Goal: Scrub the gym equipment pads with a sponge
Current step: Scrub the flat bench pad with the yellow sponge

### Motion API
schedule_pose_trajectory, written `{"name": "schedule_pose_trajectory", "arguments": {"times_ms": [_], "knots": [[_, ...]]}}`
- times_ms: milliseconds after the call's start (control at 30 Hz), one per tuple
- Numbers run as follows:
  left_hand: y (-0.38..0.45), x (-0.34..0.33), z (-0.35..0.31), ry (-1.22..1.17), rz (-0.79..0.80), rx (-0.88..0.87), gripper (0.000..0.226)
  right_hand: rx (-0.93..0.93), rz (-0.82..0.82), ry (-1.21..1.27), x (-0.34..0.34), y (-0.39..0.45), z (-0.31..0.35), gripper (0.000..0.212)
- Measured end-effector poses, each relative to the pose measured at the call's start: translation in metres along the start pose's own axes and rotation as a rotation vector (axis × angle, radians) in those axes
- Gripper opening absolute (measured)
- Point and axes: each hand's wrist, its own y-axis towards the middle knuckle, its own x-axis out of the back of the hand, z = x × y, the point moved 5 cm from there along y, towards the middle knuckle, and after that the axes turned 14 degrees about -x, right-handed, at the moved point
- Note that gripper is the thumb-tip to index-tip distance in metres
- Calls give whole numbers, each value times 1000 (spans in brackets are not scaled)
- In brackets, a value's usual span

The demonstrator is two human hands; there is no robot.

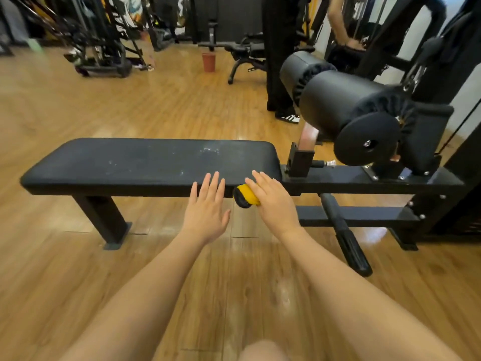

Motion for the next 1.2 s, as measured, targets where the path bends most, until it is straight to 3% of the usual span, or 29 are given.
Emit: {"name": "schedule_pose_trajectory", "arguments": {"times_ms": [233, 400, 533, 633, 800, 867, 967, 1067, 1200], "knots": [[50, 0, 22, -127, 134, 20, 71, 39, 146, -142, 4, 60, -10, 69], [87, -4, 63, -174, 122, 5, 71, 38, 237, -227, -14, 108, -19, 72], [101, -57, 81, -197, 155, -48, 71, -100, 336, -164, -75, 118, -27, 60], [100, -85, 86, -172, 92, -42, 85, -245, 342, -36, -107, 100, -33, 61], [104, -88, 88, -214, 76, -57, 78, -427, 400, -93, -100, 103, -26, 72], [103, -88, 88, -239, 81, -51, 76, -590, 426, -186, -99, 103, -21, 68], [102, -86, 87, -223, 36, -64, 75, -755, 424, -109, -107, 102, -8, 57], [101, -88, 85, -205, -17, -60, 73, -612, 386, -33, -111, 109, -16, 49], [101, -85, 84, -197, 0, -24, 75, -367, 589, 107, -95, 116, -41, 53]]}}
